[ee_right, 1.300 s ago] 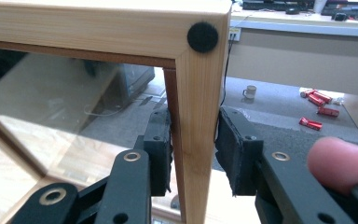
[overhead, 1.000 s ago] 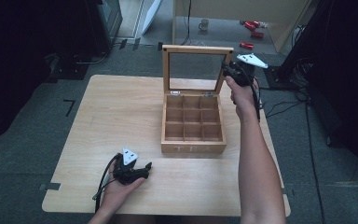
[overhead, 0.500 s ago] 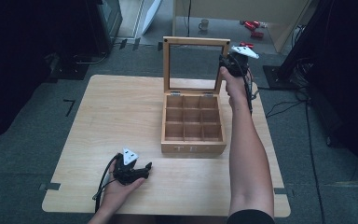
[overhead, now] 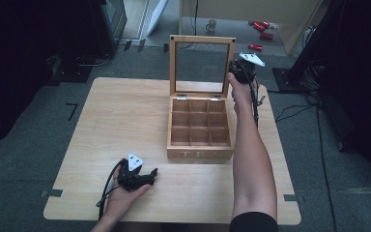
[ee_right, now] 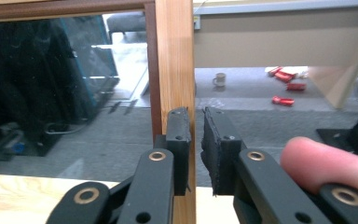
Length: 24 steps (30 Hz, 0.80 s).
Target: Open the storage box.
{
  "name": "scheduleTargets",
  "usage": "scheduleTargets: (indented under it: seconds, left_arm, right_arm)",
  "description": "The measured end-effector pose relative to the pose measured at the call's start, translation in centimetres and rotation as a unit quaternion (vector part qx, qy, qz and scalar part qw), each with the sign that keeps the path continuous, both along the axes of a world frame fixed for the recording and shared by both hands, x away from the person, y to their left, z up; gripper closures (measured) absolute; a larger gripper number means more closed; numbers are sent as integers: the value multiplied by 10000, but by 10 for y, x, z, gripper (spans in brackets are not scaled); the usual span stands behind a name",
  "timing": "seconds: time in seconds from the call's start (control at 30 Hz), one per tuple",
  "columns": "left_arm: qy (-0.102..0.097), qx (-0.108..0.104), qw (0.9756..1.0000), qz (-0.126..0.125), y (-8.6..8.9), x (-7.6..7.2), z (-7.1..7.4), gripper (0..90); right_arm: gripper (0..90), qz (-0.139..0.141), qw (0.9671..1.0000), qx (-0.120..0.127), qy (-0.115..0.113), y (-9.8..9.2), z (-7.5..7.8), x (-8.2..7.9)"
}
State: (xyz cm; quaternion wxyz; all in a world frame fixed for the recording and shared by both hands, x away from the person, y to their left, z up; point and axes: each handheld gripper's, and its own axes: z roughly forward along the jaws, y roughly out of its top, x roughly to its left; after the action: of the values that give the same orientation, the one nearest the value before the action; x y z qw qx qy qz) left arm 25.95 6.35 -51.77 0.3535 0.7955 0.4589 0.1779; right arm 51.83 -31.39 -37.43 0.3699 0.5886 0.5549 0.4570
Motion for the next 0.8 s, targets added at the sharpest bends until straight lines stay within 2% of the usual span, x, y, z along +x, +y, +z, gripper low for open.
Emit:
scheduleTargets:
  seconds: [0.13,0.23,0.4,0.47,0.53,0.6,0.63,0.73,0.77,0.8]
  left_arm:
    - [-14,22,10000,1,-1,0,0,244]
    - [-15,28,10000,2,-1,0,0,245]
    - [-10,21,10000,2,-1,0,0,245]
    - [-11,29,10000,2,-1,0,0,244]
    - [-11,43,10000,-1,-1,0,0,244]
    - [-14,59,10000,-4,-2,0,0,244]
    - [-20,43,10000,7,-2,0,0,245]
    - [-22,44,10000,9,-2,0,0,244]
    - [-22,45,10000,10,-2,0,0,245]
    - [-27,42,10000,15,-2,0,0,245]
  right_arm:
    - [769,173,9998,-5,45,0,-3,-2]
    - [740,249,9992,-239,184,5,-5,-3]
    - [672,281,9992,-141,234,4,-8,-8]
    - [528,288,9992,-91,267,3,-10,-13]
    - [429,334,9988,-137,333,3,-12,-18]
    - [328,480,9980,-162,390,2,-13,-25]
    - [263,568,9973,-210,416,2,-13,-34]
    - [202,673,9967,-162,426,1,-14,-44]
    - [160,788,9958,-73,457,0,-14,-55]
    - [160,788,9958,-73,457,0,-14,-55]
